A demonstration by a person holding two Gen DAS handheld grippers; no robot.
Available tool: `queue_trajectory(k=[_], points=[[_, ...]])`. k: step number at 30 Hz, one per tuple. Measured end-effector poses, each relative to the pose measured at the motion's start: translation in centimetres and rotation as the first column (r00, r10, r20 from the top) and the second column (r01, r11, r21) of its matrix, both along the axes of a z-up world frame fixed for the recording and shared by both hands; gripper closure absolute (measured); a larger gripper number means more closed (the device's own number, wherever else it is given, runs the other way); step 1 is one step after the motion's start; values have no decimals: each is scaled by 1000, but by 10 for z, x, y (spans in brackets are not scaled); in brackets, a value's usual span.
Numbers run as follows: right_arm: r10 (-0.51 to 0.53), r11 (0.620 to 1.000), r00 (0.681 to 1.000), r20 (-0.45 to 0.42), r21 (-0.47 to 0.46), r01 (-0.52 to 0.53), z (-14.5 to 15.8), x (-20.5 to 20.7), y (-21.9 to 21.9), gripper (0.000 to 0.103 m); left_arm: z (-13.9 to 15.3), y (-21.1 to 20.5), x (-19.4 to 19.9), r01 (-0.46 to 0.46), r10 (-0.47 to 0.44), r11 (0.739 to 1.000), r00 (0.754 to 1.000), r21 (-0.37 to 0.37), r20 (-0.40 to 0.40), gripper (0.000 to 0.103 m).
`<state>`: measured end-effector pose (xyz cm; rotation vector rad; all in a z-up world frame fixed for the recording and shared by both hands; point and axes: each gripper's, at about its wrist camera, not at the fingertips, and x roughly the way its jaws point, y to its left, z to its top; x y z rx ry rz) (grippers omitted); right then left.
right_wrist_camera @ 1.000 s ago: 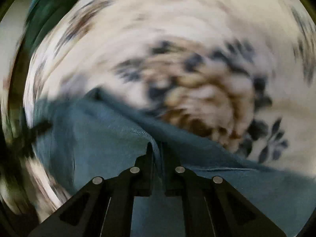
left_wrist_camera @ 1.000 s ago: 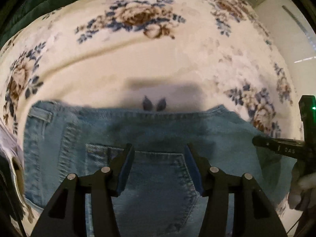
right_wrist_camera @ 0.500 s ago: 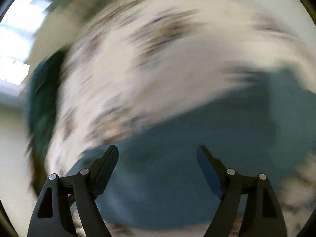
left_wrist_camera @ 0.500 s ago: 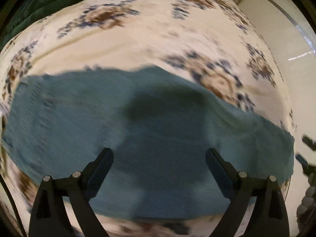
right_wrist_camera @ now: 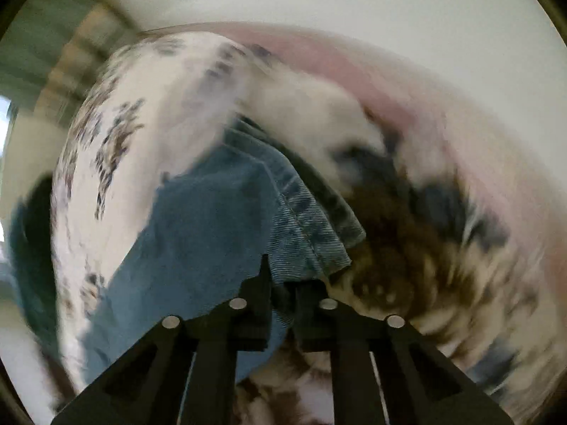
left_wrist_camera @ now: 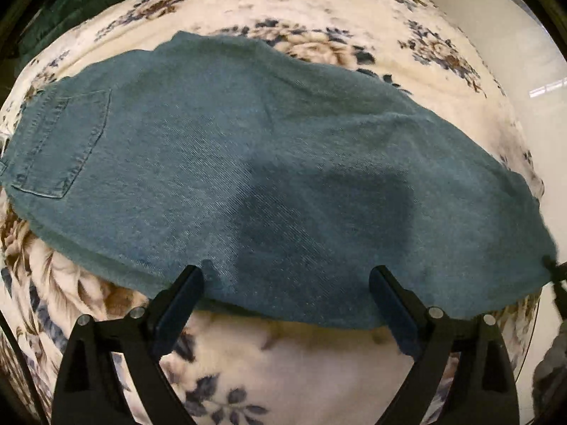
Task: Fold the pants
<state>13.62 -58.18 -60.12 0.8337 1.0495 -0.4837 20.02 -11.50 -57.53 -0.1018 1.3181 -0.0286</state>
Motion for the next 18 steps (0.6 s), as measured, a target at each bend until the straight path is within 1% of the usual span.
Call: queue_trajectory(k=[1,2,4,5,6,7,8,10,11,12,13,14,15,16,17,18], points=[[5,998,1000,11,-57,-5,12,-1,-1,94,2,1,-2,-8,8,1000,1000,5,8,7],[-17,996,1000,9,-82,17,17,-5,-7,94,4,4,-4,-22,22,1000,1000,10,20,7],[-68,995,997,-29,-73,66,15,-19,-21,94,7,11,-6,-57,57,998,998,10,37,7],[-74,997,996,-59,-39,72,0,-19,-30,94,7,14,-7,-68,68,998,997,10,32,7],[-55,998,995,-83,7,55,-13,-16,-32,93,5,14,-7,-76,76,997,997,12,26,7],[-28,996,995,-97,81,35,-29,-12,-35,93,3,16,-6,-89,89,996,996,12,21,7],[-23,992,995,-94,121,34,-34,-9,-39,91,3,21,-6,-100,100,995,995,14,20,7],[-25,985,995,-101,169,42,-32,-11,-46,81,4,25,-7,-107,106,994,994,28,22,7],[-33,977,992,-121,204,57,-29,-13,-48,62,6,30,-6,-112,112,993,993,23,26,7],[-66,971,987,-145,217,97,-20,-18,-50,43,8,35,-6,-119,119,993,993,21,28,7],[-91,972,986,-140,205,119,-9,-25,-50,42,12,41,-3,-134,133,990,991,31,33,7],[-101,976,988,-115,182,121,8,-28,-44,42,16,48,-1,-144,143,989,989,40,36,7],[-88,983,992,-89,154,101,26,-27,-32,42,20,54,2,-156,154,987,987,48,35,7],[-67,988,996,-61,136,75,40,-27,-19,42,26,64,9,-174,172,983,984,52,41,7],[-10,992,1000,-11,126,11,58,-14,6,42,30,71,15,-186,184,981,982,57,47,7],[51,990,998,26,133,-54,67,0,27,42,33,79,23,-197,194,979,980,60,50,7]])
